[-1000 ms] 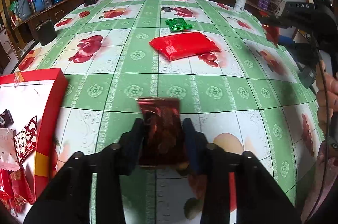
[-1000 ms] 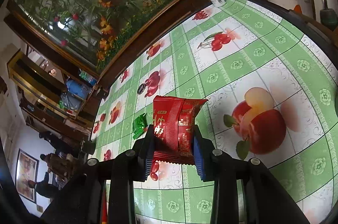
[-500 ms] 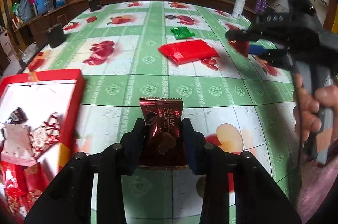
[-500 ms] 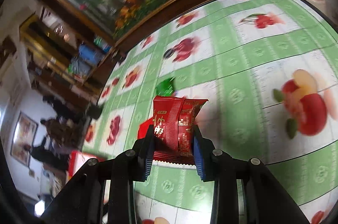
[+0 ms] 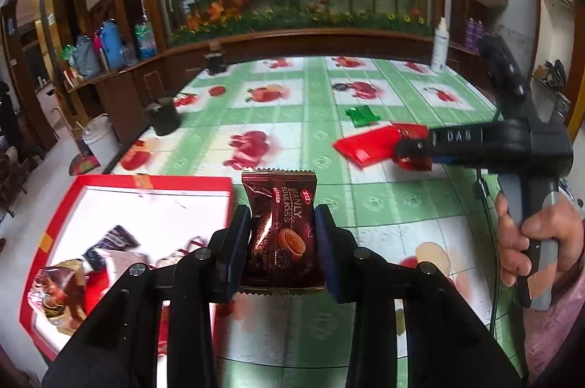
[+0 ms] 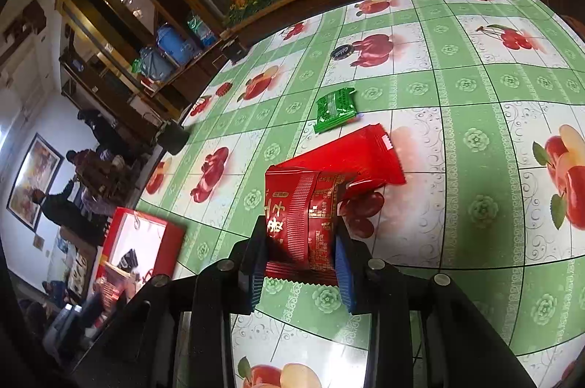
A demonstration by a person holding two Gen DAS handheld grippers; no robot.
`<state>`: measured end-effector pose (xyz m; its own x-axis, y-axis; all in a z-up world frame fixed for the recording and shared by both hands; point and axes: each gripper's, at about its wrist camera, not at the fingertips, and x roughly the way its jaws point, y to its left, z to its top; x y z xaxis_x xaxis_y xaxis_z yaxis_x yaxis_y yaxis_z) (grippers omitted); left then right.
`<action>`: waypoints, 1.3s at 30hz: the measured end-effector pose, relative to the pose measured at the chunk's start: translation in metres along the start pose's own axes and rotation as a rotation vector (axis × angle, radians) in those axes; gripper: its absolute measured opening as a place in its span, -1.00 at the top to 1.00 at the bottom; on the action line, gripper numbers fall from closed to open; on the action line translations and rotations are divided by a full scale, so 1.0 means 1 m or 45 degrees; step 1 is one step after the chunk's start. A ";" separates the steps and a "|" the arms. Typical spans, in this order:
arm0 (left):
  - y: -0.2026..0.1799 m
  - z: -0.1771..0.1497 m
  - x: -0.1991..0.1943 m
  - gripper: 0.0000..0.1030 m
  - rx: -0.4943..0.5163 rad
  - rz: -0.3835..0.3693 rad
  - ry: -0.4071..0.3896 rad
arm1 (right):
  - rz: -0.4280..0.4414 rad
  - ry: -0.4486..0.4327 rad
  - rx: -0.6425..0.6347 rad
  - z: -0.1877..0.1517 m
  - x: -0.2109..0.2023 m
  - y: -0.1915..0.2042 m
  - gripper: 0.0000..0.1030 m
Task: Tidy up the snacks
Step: 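Carry the brown bar and red gold-lettered packet over the tray and open both tools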
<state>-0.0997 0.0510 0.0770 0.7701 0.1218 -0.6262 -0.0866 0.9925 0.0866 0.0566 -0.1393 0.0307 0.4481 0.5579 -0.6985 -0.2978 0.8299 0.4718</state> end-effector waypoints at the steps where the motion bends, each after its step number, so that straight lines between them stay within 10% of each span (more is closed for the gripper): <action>1: 0.003 0.000 -0.001 0.35 -0.006 0.009 -0.007 | -0.001 0.007 -0.004 -0.001 0.002 0.001 0.35; 27: 0.119 -0.023 -0.037 0.35 -0.226 0.192 -0.068 | -0.128 -0.029 -0.068 -0.009 0.018 0.001 0.35; 39: 0.189 -0.050 -0.045 0.34 -0.373 0.313 -0.058 | -0.014 -0.065 -0.137 -0.029 0.024 0.051 0.35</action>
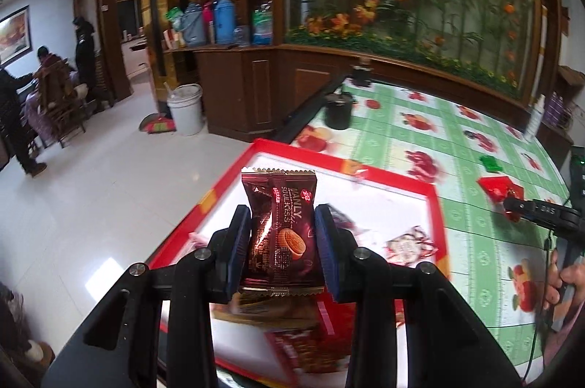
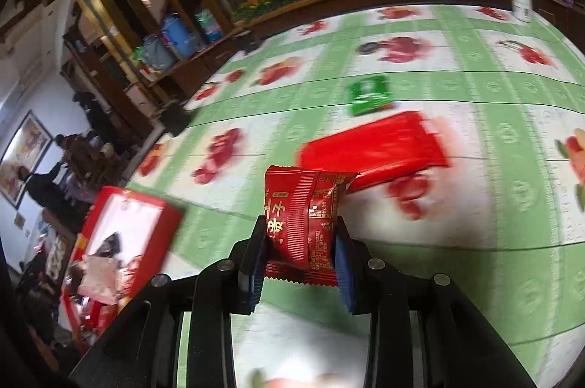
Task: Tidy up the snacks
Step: 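Carry the brown bar and red gold-lettered packet over the tray and open both tools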
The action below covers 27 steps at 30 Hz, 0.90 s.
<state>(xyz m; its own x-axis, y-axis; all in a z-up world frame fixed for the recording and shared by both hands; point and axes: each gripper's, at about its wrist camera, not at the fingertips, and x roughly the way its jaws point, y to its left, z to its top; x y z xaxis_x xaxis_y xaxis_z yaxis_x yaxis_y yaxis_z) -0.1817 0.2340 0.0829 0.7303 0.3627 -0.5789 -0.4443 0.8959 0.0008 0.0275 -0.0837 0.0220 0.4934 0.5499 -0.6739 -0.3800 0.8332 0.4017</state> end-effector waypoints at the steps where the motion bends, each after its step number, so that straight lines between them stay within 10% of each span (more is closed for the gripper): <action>1: 0.005 -0.001 0.001 0.34 -0.010 0.010 0.004 | 0.023 0.000 -0.018 -0.002 0.001 0.010 0.35; 27: 0.024 -0.015 0.029 0.31 -0.051 0.140 0.092 | 0.393 0.185 -0.521 -0.074 0.036 0.205 0.15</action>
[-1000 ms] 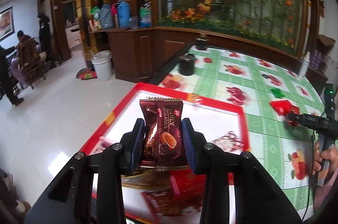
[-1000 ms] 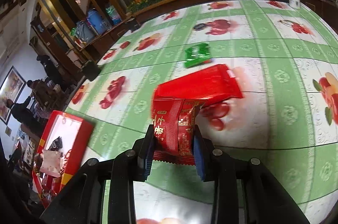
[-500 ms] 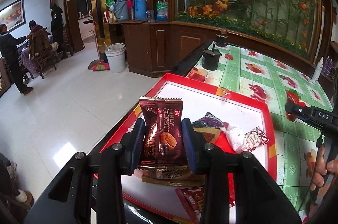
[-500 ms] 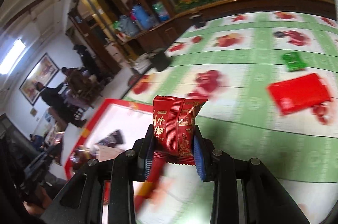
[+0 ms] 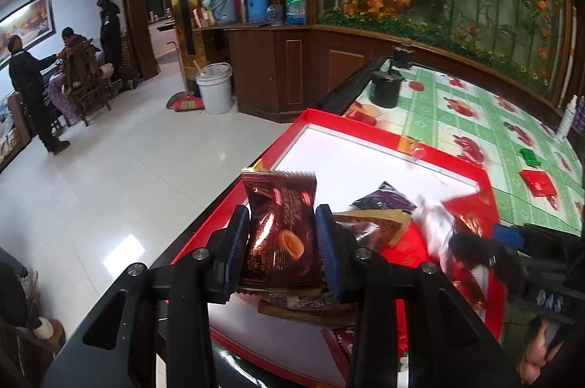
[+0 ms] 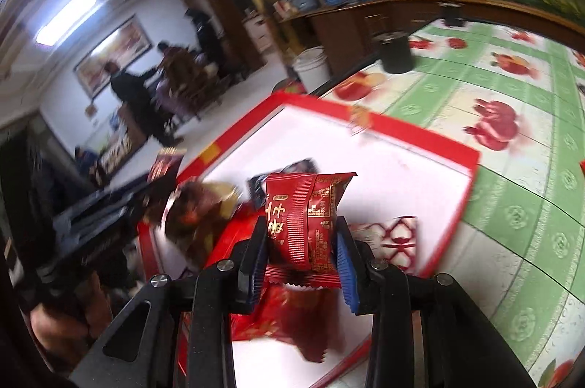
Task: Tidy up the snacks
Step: 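Carry the brown bar and red gold-lettered packet over the tray and open both tools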
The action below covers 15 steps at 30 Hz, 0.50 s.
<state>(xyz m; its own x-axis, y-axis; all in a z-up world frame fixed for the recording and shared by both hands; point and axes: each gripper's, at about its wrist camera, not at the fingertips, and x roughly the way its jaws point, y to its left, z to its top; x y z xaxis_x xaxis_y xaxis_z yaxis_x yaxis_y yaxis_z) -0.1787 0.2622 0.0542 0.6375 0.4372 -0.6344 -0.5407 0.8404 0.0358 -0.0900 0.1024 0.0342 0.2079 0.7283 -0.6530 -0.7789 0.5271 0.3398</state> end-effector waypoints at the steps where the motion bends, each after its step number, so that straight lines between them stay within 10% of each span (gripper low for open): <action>1: 0.000 0.000 0.001 0.31 -0.002 -0.001 0.003 | 0.005 0.004 -0.009 -0.001 -0.001 0.001 0.06; 5: 0.002 -0.001 0.002 -0.44 -0.018 0.021 -0.004 | -0.007 -0.016 0.044 0.000 -0.009 -0.009 -0.39; 15: 0.007 0.004 -0.003 -0.56 -0.039 0.053 -0.056 | -0.145 -0.179 0.476 0.013 -0.045 -0.107 -0.40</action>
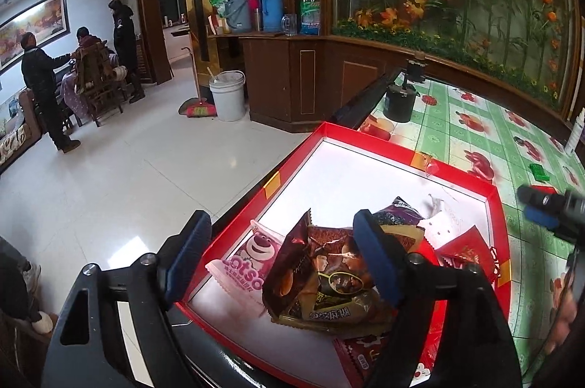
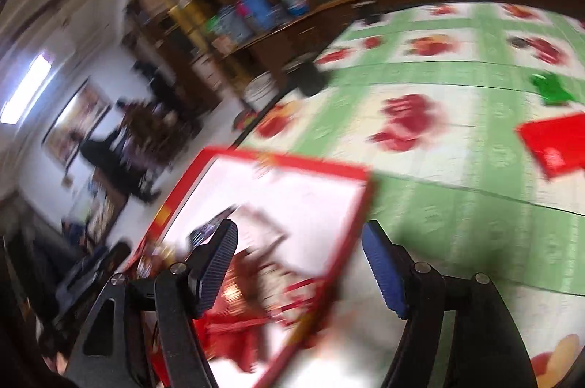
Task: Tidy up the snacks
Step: 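Carry the brown bar and red gold-lettered packet over the tray and open both tools, then move both open tools from the tray toward the red and green packets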
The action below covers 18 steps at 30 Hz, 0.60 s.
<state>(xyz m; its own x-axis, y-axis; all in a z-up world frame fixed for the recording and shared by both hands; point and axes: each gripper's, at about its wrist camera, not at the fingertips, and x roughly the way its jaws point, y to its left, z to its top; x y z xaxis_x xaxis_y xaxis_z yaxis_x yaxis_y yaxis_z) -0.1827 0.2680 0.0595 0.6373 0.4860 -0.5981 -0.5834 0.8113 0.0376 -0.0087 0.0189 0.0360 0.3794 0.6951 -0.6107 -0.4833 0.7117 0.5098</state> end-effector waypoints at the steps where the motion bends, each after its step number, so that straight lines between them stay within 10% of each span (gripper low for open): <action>1: -0.002 0.001 0.000 -0.56 0.008 0.003 -0.003 | -0.017 -0.021 0.033 0.005 -0.004 -0.010 -0.40; 18: -0.038 0.006 -0.020 -0.56 0.119 -0.016 -0.045 | -0.267 -0.348 0.507 0.050 -0.095 -0.179 -0.45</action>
<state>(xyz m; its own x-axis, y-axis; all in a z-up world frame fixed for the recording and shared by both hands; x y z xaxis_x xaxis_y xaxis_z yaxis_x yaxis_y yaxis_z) -0.1701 0.2300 0.0750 0.6626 0.4852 -0.5705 -0.5268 0.8434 0.1055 0.0817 -0.1693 0.0332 0.6536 0.4971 -0.5708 -0.0579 0.7847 0.6171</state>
